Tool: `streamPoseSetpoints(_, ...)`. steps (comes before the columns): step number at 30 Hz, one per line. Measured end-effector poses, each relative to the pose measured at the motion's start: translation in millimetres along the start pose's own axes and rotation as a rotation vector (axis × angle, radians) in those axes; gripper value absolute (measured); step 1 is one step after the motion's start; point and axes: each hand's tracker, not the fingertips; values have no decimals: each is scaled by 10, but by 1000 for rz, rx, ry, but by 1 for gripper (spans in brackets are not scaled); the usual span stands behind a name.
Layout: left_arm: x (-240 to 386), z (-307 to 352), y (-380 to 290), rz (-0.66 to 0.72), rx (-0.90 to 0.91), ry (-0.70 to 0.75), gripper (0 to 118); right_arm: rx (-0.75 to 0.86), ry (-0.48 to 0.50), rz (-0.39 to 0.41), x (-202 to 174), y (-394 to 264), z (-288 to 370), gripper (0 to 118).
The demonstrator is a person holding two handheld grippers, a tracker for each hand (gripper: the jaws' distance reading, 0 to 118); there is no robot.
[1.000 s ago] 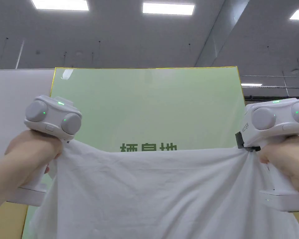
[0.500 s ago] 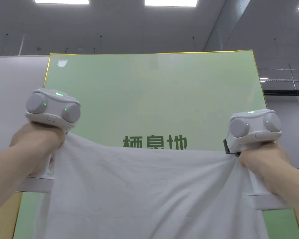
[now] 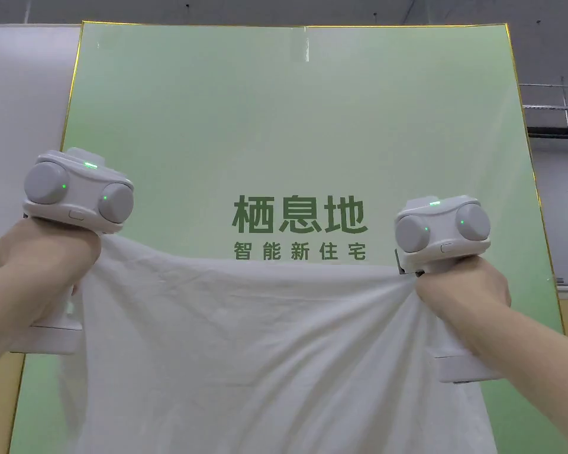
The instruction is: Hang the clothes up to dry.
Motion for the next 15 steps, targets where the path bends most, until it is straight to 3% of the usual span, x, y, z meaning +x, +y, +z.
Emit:
streamPoseSetpoints(2, 25, 16, -172, -3, 5, -17, 0, -44, 12, -31, -7, -132, -57, 1)
streamPoseSetpoints(6, 60, 145, -742, -35, -14, -25, 0, -99, 48, -2, -53, -541, -50, 1)
streamPoseSetpoints(9, 144, 263, -1186, -97, -37, -21, 0, -161, 52, -27, -60, -916, -61, 1)
streamPoseSetpoints(10, 158, 316, -1313, -106, -44, -26, 0, -175, 50, -22, -71, -1018, -49, 1)
streamPoseSetpoints(12, 188, 366, -1501, -149, -104, -25, 0, -260, 56, 68, -131, -1198, -120, 1)
streamPoseSetpoints(15, 184, 441, -1616, -89, -133, -63, 0, -242, 62, 38, -87, -1332, -63, 1)
